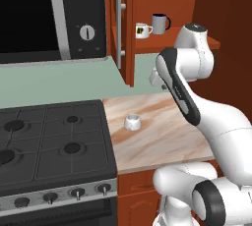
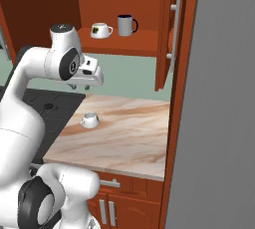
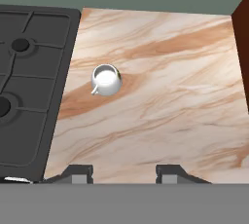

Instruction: Pick the mug on the counter and place it in the cabinet with the handle facing the right, like the mugs already inside.

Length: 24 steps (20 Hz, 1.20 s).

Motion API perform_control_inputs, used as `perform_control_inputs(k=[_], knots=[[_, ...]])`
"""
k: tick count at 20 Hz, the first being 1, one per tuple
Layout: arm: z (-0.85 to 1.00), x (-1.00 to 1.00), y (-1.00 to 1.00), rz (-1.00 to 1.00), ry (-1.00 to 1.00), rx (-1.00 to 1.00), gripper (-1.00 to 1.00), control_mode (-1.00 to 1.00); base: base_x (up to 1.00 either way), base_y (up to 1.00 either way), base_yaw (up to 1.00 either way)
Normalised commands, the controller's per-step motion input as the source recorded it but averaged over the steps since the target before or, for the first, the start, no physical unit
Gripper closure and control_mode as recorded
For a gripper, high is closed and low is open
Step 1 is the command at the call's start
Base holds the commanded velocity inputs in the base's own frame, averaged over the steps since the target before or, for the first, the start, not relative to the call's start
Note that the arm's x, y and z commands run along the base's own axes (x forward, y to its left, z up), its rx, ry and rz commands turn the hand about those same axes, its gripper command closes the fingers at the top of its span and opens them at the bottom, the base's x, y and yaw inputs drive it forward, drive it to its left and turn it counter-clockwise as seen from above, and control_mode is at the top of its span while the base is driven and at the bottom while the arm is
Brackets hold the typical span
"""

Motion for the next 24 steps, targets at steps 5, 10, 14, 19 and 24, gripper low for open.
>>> perform_control_inputs(k=[5, 10, 14, 19, 24], knots=[[0.00, -0.08, 0.10, 0.00, 0.00, 0.00, -1.00, -1.00, 0.00, 0.00, 0.00], [-0.03, -0.20, 0.39, 0.00, -0.05, -0.04, -1.00, -1.00, 0.00, 0.00, 0.00], [-0.15, -0.17, 0.22, 0.00, -0.14, -0.07, -1.00, -1.00, 0.00, 0.00, 0.00], [-0.27, -0.02, 0.18, -0.01, -0.07, 0.00, -1.00, -1.00, 0.00, 0.00, 0.00], [-0.36, 0.00, 0.12, -0.03, -0.01, 0.05, -1.00, -1.00, 0.00, 0.00, 0.00]])
